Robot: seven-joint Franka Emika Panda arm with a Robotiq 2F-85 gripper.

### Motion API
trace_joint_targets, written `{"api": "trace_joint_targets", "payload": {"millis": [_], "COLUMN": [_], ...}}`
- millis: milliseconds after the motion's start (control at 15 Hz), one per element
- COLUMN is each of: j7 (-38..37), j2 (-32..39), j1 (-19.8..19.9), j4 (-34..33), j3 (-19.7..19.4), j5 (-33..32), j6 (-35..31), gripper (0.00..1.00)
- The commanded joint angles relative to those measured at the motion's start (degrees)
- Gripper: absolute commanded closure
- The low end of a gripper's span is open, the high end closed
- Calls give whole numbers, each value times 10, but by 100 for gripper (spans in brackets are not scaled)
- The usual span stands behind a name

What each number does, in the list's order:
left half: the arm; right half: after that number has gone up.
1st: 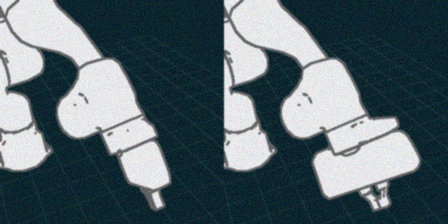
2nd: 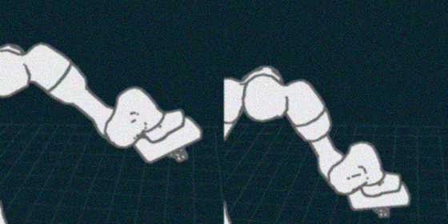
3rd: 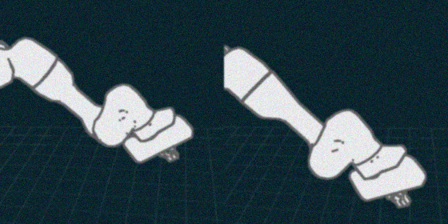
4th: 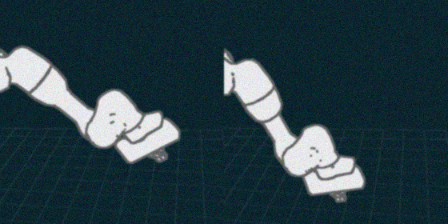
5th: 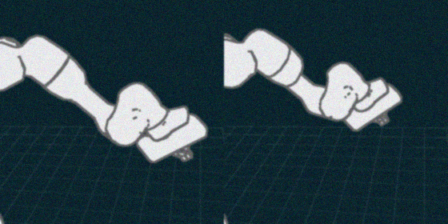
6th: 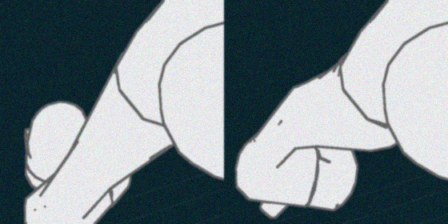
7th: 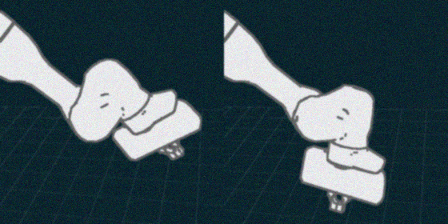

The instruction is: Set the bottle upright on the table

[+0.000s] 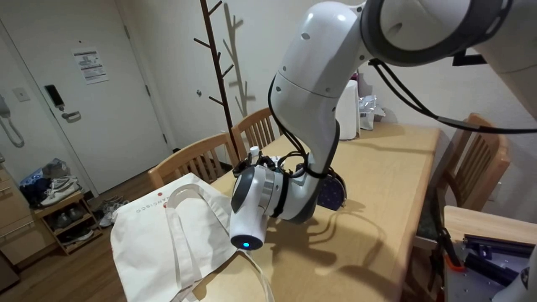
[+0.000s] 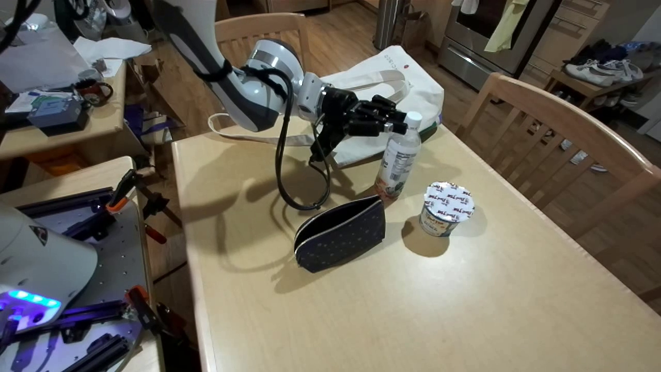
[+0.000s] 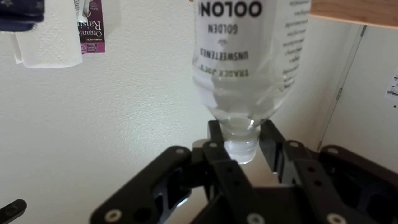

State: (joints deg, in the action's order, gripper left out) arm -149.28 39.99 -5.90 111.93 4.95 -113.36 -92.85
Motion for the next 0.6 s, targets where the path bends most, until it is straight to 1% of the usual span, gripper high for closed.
{"api": "trace_joint_targets", "payload": {"millis": [0, 133, 333, 533], "j7": [0, 0, 0, 2], "j2": [24, 26, 21, 20], "j1": [42, 62, 118, 159], "j4": [-21, -21, -11, 4], "j3": [45, 67, 127, 169], "j5": [-28, -33, -17, 0], "j6": [-4, -4, -13, -31], "gripper": [89, 89, 89, 89]}}
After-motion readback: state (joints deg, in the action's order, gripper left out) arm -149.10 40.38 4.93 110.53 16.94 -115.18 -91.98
